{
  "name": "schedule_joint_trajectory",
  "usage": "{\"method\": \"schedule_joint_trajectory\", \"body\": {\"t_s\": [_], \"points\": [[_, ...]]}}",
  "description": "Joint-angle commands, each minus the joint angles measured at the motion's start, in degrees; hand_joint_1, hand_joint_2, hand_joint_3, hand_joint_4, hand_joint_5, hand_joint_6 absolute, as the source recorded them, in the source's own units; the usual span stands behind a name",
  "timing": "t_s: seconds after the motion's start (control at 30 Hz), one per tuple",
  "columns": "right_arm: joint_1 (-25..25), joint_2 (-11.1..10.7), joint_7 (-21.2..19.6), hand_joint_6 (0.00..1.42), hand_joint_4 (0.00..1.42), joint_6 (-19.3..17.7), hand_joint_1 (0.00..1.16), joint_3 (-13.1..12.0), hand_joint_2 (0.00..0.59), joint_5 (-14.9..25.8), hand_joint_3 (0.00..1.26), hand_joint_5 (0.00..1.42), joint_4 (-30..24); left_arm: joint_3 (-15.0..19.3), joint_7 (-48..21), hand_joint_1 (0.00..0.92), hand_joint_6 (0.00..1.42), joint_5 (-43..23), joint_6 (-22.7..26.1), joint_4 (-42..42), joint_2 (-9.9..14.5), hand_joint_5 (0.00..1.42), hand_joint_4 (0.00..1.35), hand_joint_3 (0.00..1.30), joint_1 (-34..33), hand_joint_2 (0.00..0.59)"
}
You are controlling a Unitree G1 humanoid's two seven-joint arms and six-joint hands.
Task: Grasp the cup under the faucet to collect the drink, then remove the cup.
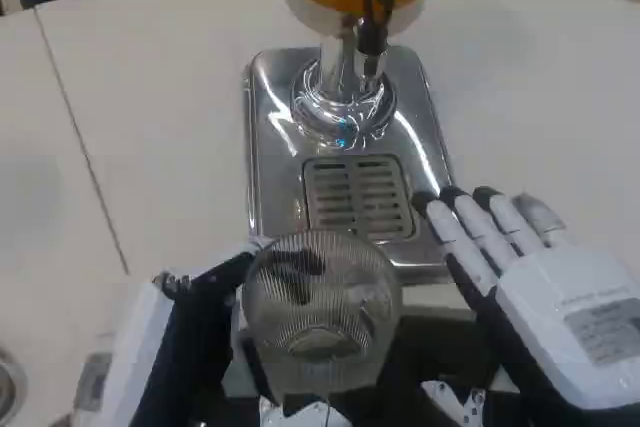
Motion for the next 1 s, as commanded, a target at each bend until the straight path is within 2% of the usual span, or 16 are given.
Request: {"method": "schedule_joint_trajectory", "body": {"t_s": [0.03,0.33,0.47,0.57,0.7,0.93,1.0], "points": [[1.18,0.57,0.52,0.01,0.00,-0.58,0.58,0.27,0.418,-1.18,0.00,0.00,-1.23,-0.06,-0.02,0.582,1.42,-0.70,-0.44,-0.71,-0.76,1.42,1.18,1.21,0.20,0.040],[1.38,2.28,0.42,0.02,0.00,-0.33,0.58,0.91,0.418,-2.79,0.00,0.00,-0.98,-0.30,-0.12,0.582,1.42,-0.77,-0.17,0.32,-1.30,1.42,1.18,1.21,-1.12,0.040],[1.54,3.66,0.49,0.02,0.00,0.43,0.58,0.89,0.418,-3.80,0.00,0.00,-0.72,-0.39,1.19,0.582,1.42,0.87,0.64,3.80,-2.23,1.42,1.18,1.21,-4.72,0.040],[2.06,5.75,1.69,0.02,0.00,2.51,0.58,0.31,0.418,-3.94,0.00,0.00,-0.86,-0.95,3.62,0.578,1.42,2.57,2.68,9.72,-4.33,1.42,1.18,1.21,-11.53,0.042],[2.48,4.71,2.88,0.02,0.00,2.00,0.58,-0.60,0.418,-3.82,0.00,0.00,-1.44,-1.90,6.28,0.575,1.42,4.16,3.98,17.64,-5.68,1.42,1.18,1.21,-19.53,0.043],[1.08,6.48,6.49,0.02,0.00,2.84,0.58,-0.14,0.418,-5.99,0.00,0.00,-3.34,-4.84,11.59,0.573,1.42,5.61,4.93,33.08,-6.71,1.42,1.18,1.21,-32.12,0.044],[0.52,6.63,7.58,0.02,0.00,2.68,0.58,-0.31,0.418,-5.97,0.00,0.00,-3.72,-5.92,12.39,0.573,1.42,4.70,5.19,37.53,-7.87,1.42,1.18,1.21,-35.56,0.044]]}}
